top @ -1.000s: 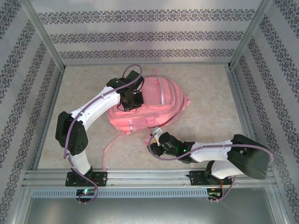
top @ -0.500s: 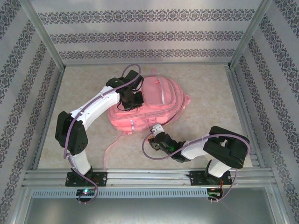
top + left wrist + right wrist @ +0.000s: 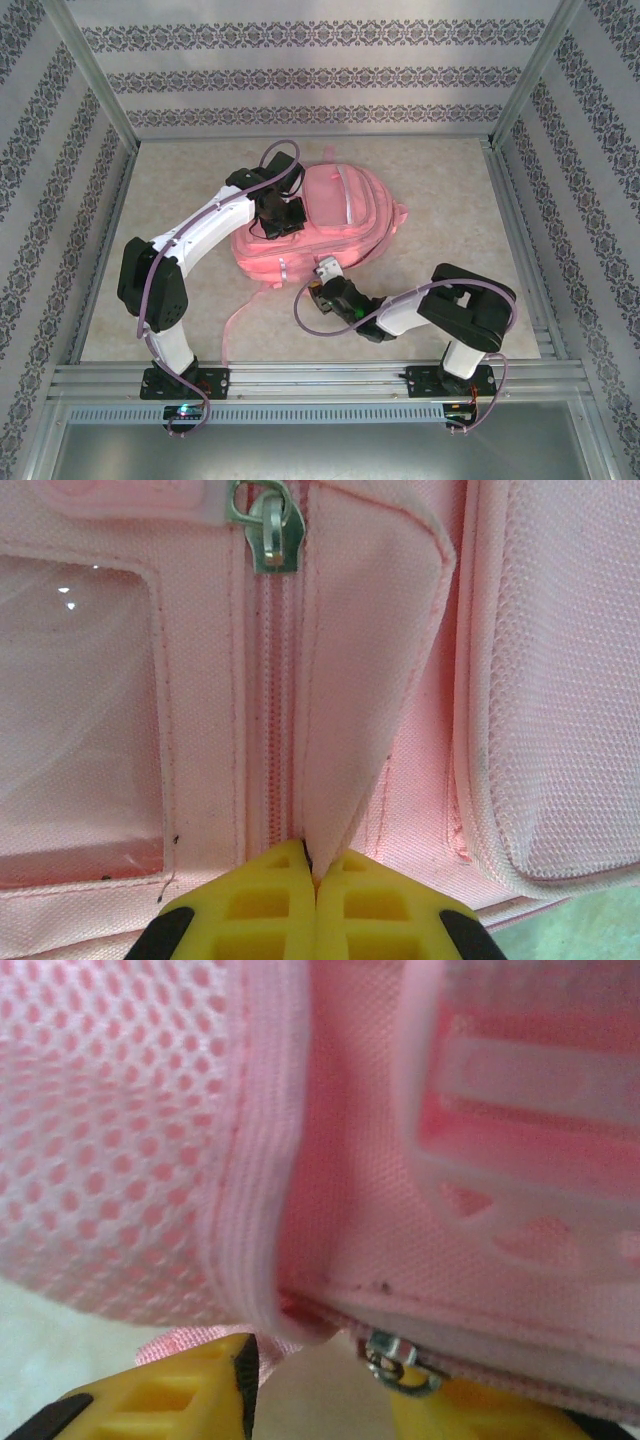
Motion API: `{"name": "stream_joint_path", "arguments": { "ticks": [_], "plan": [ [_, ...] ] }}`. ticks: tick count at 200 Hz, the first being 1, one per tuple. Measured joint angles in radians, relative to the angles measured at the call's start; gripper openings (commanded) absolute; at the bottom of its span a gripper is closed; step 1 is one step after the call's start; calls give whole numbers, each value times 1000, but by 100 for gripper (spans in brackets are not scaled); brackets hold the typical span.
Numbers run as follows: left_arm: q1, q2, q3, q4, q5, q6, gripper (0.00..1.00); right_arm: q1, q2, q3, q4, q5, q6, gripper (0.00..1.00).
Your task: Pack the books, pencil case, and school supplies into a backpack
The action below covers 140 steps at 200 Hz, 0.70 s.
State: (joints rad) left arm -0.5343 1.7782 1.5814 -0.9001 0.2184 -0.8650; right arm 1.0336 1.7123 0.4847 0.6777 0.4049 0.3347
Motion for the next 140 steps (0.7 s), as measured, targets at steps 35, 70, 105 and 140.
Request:
{"name": "stream_joint_path", "arguments": {
  "ticks": [35,70,105,140],
  "plan": [
    [2,0,-16,14,8,0,0,-38,30,10,1,14,10,21],
    [13,0,-29,20,17,0,0,-44,20,7,-5,13,2,8],
    [16,-1,-28,18,6,16,0,-60,-43,-44,-16,-17,-2,2],
    [19,-1,-24,9,-32,53,0,-90,-111,-87,-71,-47,-3,0]
  ]
}}
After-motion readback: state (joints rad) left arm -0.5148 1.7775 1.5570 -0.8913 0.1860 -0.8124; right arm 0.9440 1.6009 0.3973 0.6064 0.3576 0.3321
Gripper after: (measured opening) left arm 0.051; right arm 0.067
